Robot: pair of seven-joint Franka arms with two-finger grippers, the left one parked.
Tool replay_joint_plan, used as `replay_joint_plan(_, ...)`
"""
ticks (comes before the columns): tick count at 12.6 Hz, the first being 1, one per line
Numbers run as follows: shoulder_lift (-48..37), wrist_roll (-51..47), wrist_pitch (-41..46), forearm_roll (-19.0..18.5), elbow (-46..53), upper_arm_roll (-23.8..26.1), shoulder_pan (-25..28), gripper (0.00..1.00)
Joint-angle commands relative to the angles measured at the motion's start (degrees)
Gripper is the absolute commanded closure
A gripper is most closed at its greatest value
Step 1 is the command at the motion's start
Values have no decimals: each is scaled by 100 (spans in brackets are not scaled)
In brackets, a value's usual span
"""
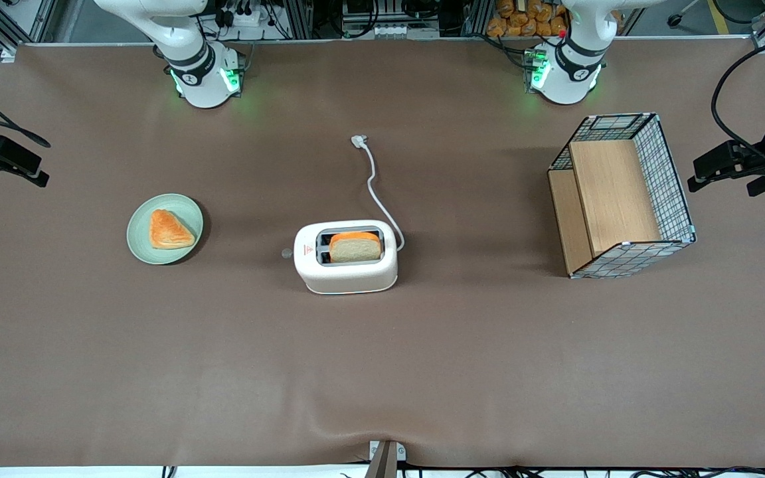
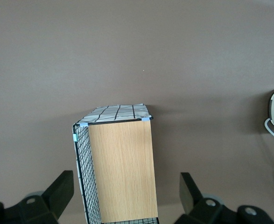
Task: Press toaster button with right arm
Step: 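Move the right gripper toward the white toaster's side lever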
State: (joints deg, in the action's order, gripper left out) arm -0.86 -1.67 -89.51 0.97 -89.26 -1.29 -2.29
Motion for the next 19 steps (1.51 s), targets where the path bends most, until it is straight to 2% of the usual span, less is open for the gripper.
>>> replay_joint_plan(1,42,0,66,26,84,41,-79,0)
replay_joint_plan(13,305,-44,74,114,75,67,-9,0)
replay_joint_plan(14,384,-61,196,201,75,76,9,0)
replay_joint_plan(16,551,-70,277,604,75,76,27,0)
replay_joint_plan(19,937,-70,242,843,75,85,70,0)
